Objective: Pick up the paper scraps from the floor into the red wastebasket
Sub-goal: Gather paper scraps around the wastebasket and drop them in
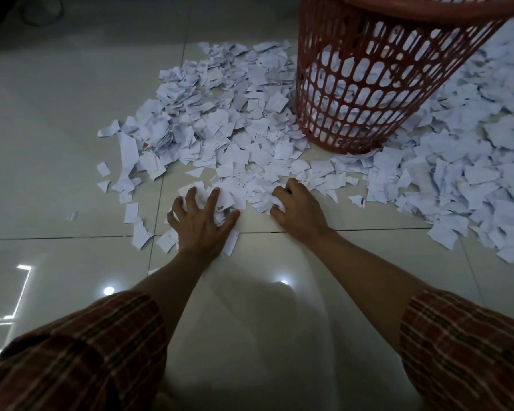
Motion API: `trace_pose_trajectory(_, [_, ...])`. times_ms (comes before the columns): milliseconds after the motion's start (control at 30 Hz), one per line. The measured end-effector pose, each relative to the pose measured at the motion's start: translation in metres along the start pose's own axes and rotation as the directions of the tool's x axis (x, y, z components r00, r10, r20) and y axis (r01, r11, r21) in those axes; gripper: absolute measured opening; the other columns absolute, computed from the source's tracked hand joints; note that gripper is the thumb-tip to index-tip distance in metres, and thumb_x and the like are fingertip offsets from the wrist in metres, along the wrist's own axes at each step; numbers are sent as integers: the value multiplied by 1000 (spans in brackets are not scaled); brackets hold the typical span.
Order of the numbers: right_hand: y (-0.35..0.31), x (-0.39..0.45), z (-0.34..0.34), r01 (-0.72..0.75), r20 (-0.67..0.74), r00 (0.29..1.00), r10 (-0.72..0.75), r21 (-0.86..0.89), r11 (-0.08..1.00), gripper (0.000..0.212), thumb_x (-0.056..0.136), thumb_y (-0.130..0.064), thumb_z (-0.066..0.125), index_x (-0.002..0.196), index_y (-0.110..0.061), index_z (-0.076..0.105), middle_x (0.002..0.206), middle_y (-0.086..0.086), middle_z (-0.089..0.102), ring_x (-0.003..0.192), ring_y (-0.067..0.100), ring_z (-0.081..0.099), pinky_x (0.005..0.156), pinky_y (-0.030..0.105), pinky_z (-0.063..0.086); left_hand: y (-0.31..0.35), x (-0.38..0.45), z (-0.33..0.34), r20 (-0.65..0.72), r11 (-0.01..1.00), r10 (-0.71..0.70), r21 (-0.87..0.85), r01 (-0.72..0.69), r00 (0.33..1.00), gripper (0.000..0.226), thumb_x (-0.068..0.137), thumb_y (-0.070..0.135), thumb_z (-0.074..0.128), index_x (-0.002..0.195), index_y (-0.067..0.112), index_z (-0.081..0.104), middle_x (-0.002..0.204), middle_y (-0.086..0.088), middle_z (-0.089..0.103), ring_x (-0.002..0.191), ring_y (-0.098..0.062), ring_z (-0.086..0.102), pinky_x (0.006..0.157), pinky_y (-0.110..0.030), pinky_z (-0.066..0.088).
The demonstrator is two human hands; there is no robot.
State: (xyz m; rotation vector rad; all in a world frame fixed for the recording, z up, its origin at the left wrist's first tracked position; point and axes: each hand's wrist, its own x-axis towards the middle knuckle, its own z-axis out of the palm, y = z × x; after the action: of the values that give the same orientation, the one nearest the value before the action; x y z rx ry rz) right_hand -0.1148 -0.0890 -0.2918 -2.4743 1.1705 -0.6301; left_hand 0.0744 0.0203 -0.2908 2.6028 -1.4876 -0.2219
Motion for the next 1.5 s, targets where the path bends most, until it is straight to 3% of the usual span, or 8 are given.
trace_pose_trajectory(167, [1,4,-3,-29,45,999,27,65,997,25,76,-17,62,96,-2,66,83,12,53,68,29,57,56,34,49,5,8,-6,-111,990,132,-25,-135,985,43,91,51,52,120,20,54,119,-15,48,105,-38,39,77,-45,46])
trace_pose_trajectory(333, [0,9,-9,-33,43,999,29,83,996,17,78,-18,65,88,-5,66,82,11,58,71,28,60,60,26,42,6,21,-12,-75,970,244,16,-244,967,29,93,25,58,113,4,58,102,-22,54,96,-41,44,60,-46,49])
trace_pose_trajectory(567, [-13,27,-30,-1,-56,998,8,125,992,17,74,-17,60,82,-2,62,76,11,55,67,28,54,57,31,41,9,46,-31,-19,967,220,-124,-220,975,22,86,11,59,101,-4,57,96,-27,56,88,-45,56,66,-39,38])
trace_pose_trajectory(767, [-43,60,-70,65,-257,966,-1,239,969,11,70,-10,62,72,-3,54,73,5,42,65,18,39,57,25,22,42,71,-81,-159,926,291,-202,-320,943,18,86,9,60,97,-5,57,90,-27,56,84,-43,57,67,-40,41])
trace_pose_trajectory(933, [-74,93,-120,179,-368,924,-102,181,967,22,76,-21,53,80,-1,61,75,6,49,67,13,40,61,20,22,72,99,-150,-318,880,363,-193,-435,876,14,86,8,60,93,-4,56,88,-25,56,80,-40,56,65,-36,39])
trace_pose_trajectory(1200, [-102,142,-222,333,-443,855,-269,70,940,14,76,-13,64,84,-1,63,79,-1,46,68,10,41,62,17,26,97,135,-263,-494,794,506,-53,-606,707,12,85,5,63,94,-3,59,89,-24,58,71,-41,56,60,-38,42])
trace_pose_trajectory(1400, [-99,174,-280,316,-434,850,-297,-29,948,12,77,-12,65,85,-3,64,78,6,54,66,12,44,59,18,30,133,154,-313,-653,703,486,-102,-704,580,10,83,9,58,85,-1,60,78,-17,57,64,-26,51,60,-26,30])
trace_pose_trajectory(1500, [-86,184,-302,280,-446,847,-290,-88,956,14,79,-19,62,82,-5,61,77,-2,46,66,10,40,56,17,22,167,161,-318,-717,644,415,-204,-738,560,19,84,18,56,79,0,59,73,-15,58,61,-26,52,54,-31,37])
